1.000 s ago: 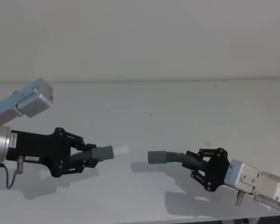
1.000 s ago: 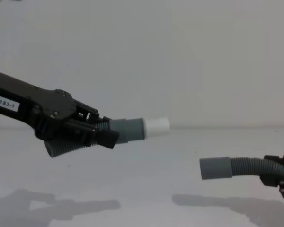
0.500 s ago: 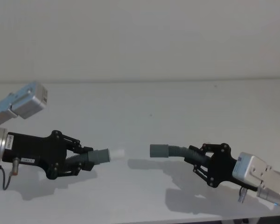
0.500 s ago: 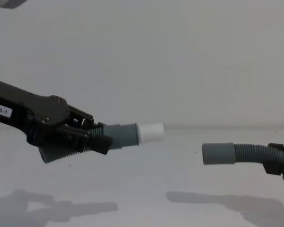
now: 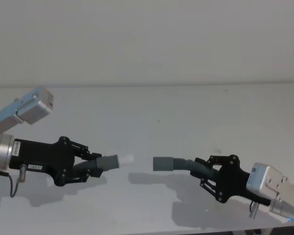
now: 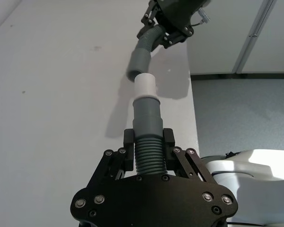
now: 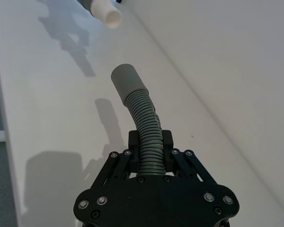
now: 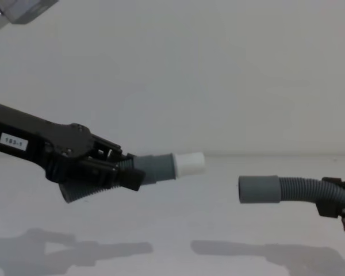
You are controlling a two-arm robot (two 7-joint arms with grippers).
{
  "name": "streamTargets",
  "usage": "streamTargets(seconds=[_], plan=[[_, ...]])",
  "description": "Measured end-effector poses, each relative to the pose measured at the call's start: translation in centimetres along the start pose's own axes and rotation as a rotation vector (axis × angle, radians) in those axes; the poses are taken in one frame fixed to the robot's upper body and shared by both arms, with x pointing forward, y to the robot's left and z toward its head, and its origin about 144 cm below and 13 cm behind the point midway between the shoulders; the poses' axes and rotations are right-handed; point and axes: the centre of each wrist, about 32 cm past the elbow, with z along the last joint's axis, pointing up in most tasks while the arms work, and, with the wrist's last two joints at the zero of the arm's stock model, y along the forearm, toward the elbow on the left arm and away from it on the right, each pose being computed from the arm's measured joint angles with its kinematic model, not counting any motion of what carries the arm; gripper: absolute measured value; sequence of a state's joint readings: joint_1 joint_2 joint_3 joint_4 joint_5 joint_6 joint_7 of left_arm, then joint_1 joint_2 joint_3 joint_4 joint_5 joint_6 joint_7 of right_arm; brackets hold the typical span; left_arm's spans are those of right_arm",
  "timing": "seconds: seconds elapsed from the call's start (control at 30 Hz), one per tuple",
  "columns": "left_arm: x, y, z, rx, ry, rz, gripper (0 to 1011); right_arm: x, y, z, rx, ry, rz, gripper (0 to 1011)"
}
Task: Use both hands to pick up one end of the pipe from the table, align the ends, and insert them.
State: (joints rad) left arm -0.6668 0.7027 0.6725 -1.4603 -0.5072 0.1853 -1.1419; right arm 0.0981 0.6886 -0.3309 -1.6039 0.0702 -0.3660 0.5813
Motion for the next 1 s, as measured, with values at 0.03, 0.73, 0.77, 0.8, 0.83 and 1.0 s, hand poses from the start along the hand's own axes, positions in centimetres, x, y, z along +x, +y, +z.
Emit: streamTargets(seconds=[0.03,0.73,0.77,0.8,0.83,1.0], plan=[[0.1,-0.2,-0.1,-0.003,0.000,-0.002,321,-0.1,0.0,0.0,0.002,0.002,0.003,252],[1.7,-2.1,-0.8,-0.029,0.003,-0.038,322,-0.2,0.5,0.5,0.030,0.033,-0.007,252],[1.8,-2.2,-0.9,-0.028,0.004,-0.040,322,-0.1,0.6,0.5,0.031,0.033,-0.010,252],[1.8,-2.2,-0.9,-0.028,0.004,-0.040,321,-0.1,0.6,0.5,0.032,0.033,-0.011,252],[1.9,-2.2,-0.9,-0.028,0.004,-0.041,321,0.0,0.6,0.5,0.033,0.033,-0.014,252],[2.1,-2.3,-1.0,-0.028,0.004,-0.044,322,0.1,0.7,0.5,0.035,0.034,-0.025,252]])
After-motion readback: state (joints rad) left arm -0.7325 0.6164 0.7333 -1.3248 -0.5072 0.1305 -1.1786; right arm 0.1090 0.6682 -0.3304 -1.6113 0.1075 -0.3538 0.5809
